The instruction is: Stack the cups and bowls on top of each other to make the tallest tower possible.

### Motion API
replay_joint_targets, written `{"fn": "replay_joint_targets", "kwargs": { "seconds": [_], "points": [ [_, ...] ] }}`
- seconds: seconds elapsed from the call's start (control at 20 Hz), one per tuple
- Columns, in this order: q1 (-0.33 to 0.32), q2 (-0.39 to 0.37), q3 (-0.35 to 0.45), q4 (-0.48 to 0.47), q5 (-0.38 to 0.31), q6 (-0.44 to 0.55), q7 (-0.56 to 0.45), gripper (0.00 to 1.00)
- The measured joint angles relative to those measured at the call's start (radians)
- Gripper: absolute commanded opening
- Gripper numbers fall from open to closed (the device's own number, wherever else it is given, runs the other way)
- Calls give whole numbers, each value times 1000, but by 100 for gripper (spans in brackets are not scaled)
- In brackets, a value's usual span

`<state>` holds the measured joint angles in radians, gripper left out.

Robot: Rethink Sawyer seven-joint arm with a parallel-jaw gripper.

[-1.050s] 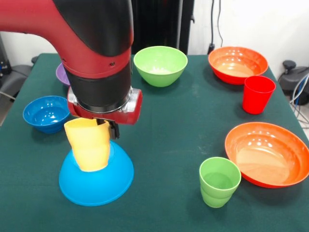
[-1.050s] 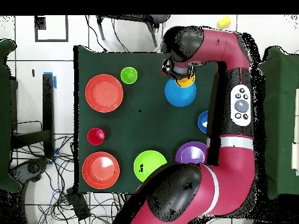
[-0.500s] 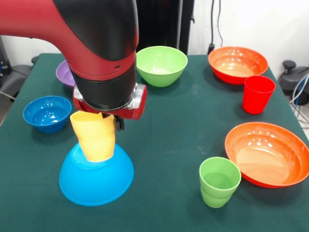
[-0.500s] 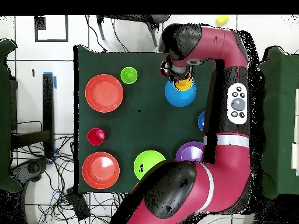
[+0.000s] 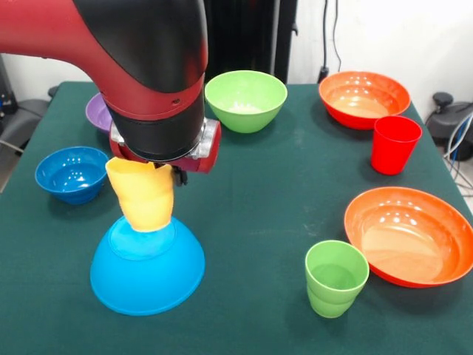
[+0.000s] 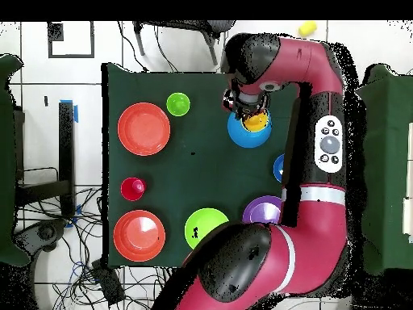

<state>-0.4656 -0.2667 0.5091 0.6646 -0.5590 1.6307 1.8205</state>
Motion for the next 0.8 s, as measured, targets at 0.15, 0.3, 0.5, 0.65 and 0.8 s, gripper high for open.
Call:
{"fn": "replay_joint_targets", "kwargs": {
  "seconds": [0.15, 0.3, 0.5, 0.65, 0.8],
  "points": [
    [0, 2, -2, 0, -4, 0, 0, 0],
    [1, 7, -3, -1, -17, 0, 0, 0],
    [3, 18, -4, -7, -43, 0, 0, 0],
    [4, 33, -5, -15, -58, 0, 0, 0],
    [4, 47, -5, -20, -70, 0, 0, 0]
  ]
}}
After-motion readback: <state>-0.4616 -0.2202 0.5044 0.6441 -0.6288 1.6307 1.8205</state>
